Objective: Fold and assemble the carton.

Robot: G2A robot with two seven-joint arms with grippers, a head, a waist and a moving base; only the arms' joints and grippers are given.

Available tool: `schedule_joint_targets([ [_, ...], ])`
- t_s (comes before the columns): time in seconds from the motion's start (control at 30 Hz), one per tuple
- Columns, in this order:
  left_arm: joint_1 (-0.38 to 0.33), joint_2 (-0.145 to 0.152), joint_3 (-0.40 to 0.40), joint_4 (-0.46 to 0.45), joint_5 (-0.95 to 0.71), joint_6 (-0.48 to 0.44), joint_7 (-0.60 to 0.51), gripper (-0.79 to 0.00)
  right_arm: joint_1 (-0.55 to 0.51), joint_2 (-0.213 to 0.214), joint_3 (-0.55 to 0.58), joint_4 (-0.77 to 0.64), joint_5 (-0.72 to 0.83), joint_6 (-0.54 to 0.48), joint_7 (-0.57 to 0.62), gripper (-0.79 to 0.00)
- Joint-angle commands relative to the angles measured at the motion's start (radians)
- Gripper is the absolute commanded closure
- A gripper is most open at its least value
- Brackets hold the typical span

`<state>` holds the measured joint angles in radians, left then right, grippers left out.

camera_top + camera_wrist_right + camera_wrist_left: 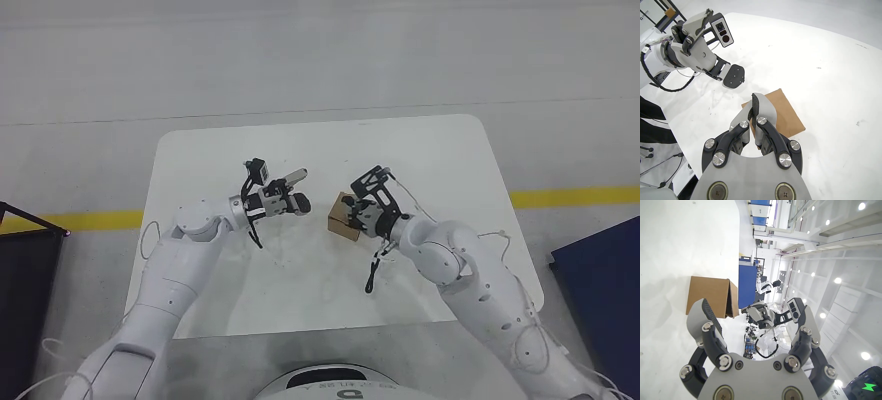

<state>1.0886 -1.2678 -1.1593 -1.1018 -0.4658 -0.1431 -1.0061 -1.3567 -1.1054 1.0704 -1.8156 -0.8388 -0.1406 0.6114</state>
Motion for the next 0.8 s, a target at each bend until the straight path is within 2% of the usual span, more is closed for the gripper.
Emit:
schedule_joint_targets([
  [0.0,-0.007,-0.002,0.004,0.001,-0.020,-0.001,-0.007,-0.785,0.002,-0.001,-0.003,0.012,0.008,-0.003,0.001,0.000],
  [0.23,-0.047,-0.013,0.042,0.008,-0.029,-0.002,-0.011,-0.785,0.000,-0.004,-0.001,0.007,0.016,-0.004,-0.010,0.000],
  [0.33,-0.058,-0.018,0.047,0.019,-0.058,-0.004,-0.018,-0.785,-0.044,0.005,0.043,-0.064,0.039,-0.027,-0.026,0.000],
  [0.37,-0.059,-0.018,0.045,0.023,-0.066,-0.004,-0.019,-0.785,-0.059,0.008,0.058,-0.084,0.042,-0.033,-0.029,-0.114],
  [0.4,-0.062,-0.017,0.038,0.032,-0.078,-0.004,-0.020,-0.785,-0.095,0.014,0.091,-0.130,0.047,-0.046,-0.037,-0.363],
  [0.43,-0.062,-0.016,0.032,0.036,-0.086,-0.007,-0.020,-0.785,-0.115,0.018,0.111,-0.153,0.052,-0.054,-0.044,-0.745],
  [0.47,-0.062,-0.016,0.027,0.040,-0.096,-0.008,-0.022,-0.785,-0.147,0.023,0.144,-0.185,0.061,-0.067,-0.055,-0.785],
  [0.6,-0.062,-0.016,0.027,0.040,-0.096,-0.008,-0.022,-0.785,-0.263,0.040,0.257,-0.283,0.068,-0.092,-0.072,-0.785],
  [0.63,-0.062,-0.015,0.026,0.040,-0.096,-0.008,-0.022,-0.785,-0.253,0.039,0.246,-0.276,0.068,-0.093,-0.071,-0.216],
  [0.77,-0.062,-0.016,0.027,0.040,-0.095,-0.008,-0.022,-0.785,-0.265,0.040,0.259,-0.284,0.068,-0.093,-0.073,-0.460],
])
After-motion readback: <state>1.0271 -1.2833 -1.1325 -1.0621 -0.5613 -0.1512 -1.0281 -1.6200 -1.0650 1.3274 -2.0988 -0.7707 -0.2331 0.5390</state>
